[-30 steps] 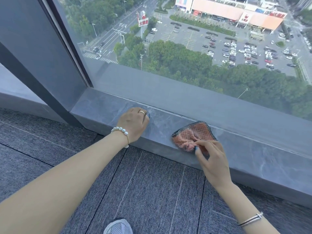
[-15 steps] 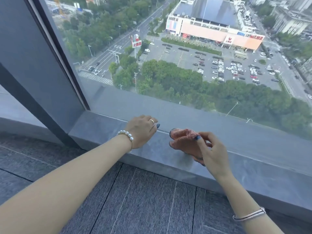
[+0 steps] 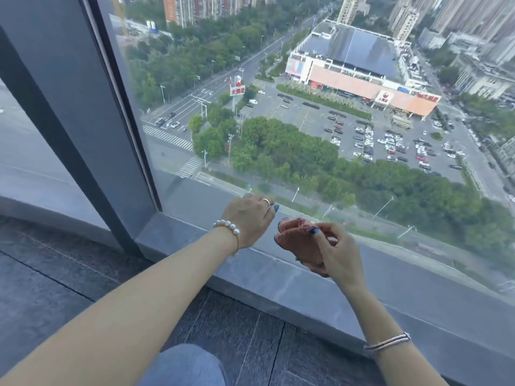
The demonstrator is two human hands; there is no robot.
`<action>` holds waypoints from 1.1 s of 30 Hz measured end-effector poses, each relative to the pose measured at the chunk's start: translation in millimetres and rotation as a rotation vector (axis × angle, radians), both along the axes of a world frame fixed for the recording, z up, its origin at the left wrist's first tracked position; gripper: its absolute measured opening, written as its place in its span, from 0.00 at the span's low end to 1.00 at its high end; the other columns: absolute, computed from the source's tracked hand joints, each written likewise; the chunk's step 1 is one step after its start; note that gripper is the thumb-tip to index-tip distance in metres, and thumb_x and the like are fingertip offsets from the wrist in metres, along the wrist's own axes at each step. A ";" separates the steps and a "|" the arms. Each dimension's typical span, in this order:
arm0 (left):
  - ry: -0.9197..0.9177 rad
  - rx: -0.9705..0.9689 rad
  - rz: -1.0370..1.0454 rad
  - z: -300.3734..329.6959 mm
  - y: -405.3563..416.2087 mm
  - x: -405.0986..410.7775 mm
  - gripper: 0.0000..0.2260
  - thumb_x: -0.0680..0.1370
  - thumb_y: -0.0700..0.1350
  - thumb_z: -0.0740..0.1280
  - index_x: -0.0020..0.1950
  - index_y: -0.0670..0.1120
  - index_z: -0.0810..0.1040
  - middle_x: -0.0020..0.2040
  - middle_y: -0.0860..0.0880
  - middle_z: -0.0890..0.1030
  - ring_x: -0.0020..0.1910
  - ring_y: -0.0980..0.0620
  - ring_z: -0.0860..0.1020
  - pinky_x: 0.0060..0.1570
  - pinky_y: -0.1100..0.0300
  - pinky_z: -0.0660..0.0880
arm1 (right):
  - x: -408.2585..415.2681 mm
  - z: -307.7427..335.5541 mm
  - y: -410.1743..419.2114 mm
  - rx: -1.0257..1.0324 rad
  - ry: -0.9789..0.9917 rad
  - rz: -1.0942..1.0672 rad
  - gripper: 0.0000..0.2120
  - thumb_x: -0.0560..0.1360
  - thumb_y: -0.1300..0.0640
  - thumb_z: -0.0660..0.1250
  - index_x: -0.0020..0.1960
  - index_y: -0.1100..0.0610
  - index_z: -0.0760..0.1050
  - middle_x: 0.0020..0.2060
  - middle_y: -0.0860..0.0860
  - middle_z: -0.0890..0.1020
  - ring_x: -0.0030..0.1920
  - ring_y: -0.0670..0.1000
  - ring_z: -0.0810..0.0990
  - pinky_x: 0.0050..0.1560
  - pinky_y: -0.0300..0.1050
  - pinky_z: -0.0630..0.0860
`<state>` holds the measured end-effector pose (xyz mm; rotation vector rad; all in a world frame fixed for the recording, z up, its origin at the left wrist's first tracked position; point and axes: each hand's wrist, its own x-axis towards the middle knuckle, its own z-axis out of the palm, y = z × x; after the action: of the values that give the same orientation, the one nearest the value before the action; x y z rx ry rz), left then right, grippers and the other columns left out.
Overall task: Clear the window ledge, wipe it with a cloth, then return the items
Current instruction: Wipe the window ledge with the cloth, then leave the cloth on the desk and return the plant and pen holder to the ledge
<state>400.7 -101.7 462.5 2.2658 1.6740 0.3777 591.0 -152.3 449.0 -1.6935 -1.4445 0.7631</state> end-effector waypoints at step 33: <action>-0.139 0.096 0.739 81.9 -194.7 -109.6 0.11 0.80 0.49 0.57 0.57 0.49 0.76 0.52 0.52 0.80 0.55 0.53 0.74 0.53 0.59 0.72 | -112.7 130.9 -41.4 -0.030 0.057 0.682 0.06 0.77 0.56 0.65 0.45 0.45 0.78 0.45 0.49 0.80 0.39 0.48 0.80 0.22 0.46 0.79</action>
<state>291.1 -296.4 544.4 1.5445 2.4009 0.7614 478.3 -193.7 579.9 -1.1699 -1.9989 1.1807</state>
